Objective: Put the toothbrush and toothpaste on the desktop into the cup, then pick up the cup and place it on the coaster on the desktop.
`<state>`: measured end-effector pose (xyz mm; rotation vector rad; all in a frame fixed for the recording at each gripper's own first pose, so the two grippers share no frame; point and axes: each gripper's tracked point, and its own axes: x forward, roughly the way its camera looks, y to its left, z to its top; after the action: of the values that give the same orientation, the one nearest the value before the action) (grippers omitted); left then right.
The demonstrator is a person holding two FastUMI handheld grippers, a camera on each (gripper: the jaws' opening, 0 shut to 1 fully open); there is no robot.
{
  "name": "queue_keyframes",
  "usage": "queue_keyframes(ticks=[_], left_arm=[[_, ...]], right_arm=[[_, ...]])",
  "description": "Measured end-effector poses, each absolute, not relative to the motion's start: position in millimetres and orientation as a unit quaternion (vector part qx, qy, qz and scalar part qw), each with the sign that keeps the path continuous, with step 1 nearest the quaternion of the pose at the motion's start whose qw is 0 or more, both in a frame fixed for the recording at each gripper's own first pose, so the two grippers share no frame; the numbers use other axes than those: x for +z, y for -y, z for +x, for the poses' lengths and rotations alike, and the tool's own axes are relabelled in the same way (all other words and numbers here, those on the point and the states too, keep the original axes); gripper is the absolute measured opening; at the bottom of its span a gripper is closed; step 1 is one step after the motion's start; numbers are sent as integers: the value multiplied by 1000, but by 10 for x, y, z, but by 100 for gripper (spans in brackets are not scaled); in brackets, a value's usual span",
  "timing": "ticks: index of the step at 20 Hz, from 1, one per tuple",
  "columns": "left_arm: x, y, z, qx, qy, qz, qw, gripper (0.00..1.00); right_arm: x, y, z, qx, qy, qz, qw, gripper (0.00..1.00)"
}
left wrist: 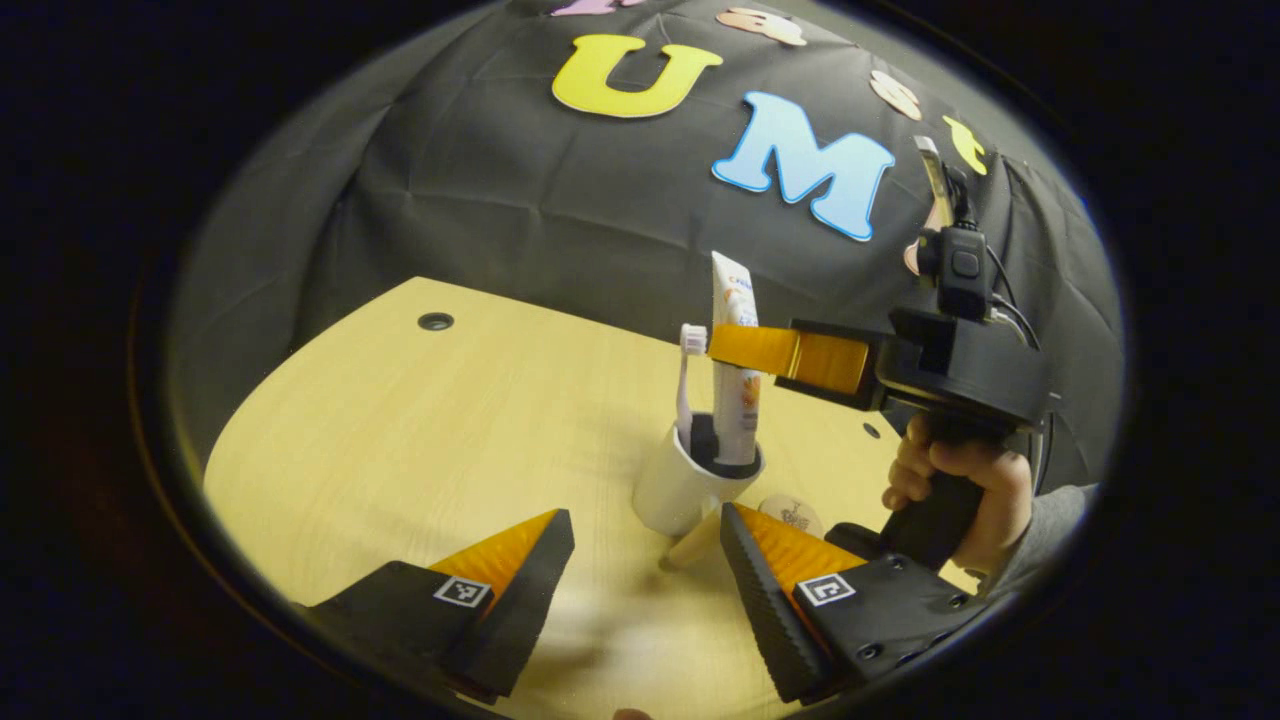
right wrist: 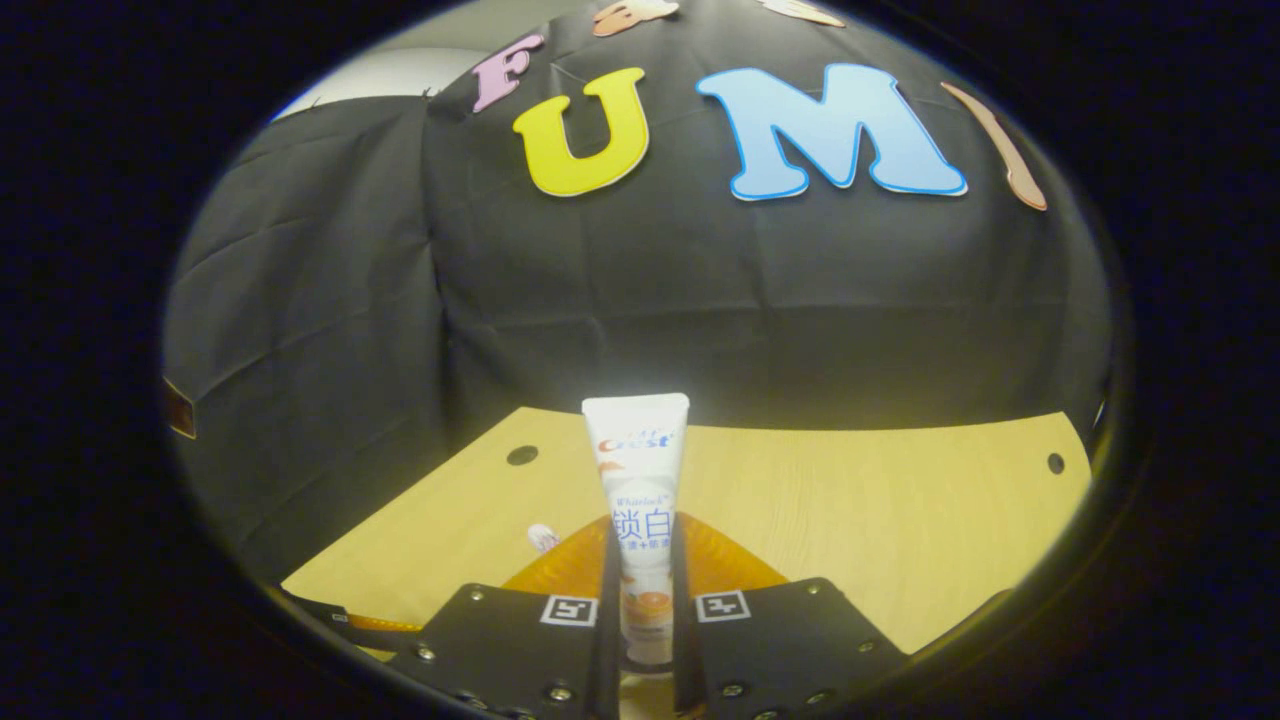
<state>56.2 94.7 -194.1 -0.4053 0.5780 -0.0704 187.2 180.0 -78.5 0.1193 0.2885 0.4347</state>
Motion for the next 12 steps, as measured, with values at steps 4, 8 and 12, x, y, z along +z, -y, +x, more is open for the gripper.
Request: queue_keyframes(ticks=[4,8,12], left_arm=[[-1942,-906,538,-37,-285,-203,936,99],[-1908,-853,518,-42,-282,-202,937,99],[-1851,-790,499,-48,-280,-199,938,96]], right_arm=[[-837,-1765,1787,214,-158,48,963,30],[-797,-1743,1669,218,-157,39,962,59],[-666,-1709,1574,217,-140,33,965,82]])
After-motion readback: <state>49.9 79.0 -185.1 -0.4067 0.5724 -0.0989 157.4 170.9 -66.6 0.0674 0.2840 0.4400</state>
